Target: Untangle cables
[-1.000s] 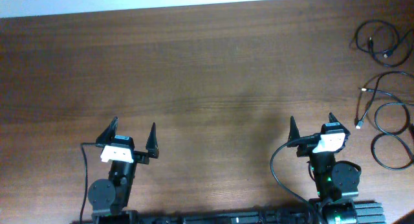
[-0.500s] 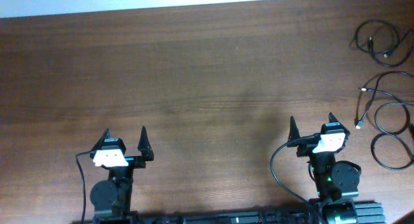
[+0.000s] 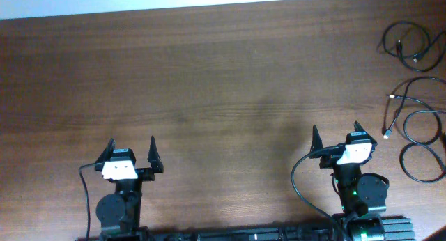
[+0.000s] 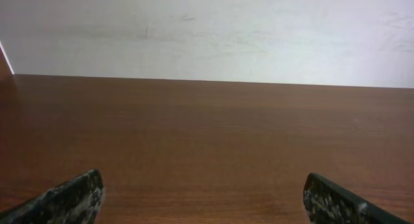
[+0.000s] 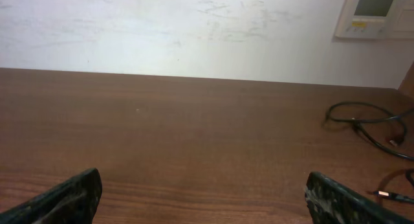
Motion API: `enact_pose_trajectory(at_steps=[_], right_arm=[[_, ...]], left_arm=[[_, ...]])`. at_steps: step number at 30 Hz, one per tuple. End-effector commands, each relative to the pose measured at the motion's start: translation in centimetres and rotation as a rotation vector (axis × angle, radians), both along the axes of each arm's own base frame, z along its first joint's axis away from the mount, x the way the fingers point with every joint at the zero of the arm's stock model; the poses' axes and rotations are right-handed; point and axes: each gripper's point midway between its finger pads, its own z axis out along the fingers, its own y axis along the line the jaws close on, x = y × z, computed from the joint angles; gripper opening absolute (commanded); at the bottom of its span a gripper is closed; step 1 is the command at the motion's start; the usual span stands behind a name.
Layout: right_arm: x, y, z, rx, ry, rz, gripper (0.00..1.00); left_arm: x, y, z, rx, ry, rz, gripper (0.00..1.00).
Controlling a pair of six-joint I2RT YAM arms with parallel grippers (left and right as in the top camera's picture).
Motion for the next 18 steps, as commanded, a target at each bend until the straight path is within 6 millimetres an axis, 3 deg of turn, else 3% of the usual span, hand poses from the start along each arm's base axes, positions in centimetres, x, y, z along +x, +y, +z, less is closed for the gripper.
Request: enact_pose_trajectory(at_steps=[1,18], right_arm=[[0.00,-0.35,-0.31,-0.008,0.005,-0.017,0.99],[0.00,-0.34,-0.31,-0.008,0.005,-0.017,0.99]], left_arm=[[-0.06,0.20,-0.21,0.026,0.005,0.007,0.99],[-0.04,-0.12,0.01,-0.019,-0.003,-0.007,0.99]])
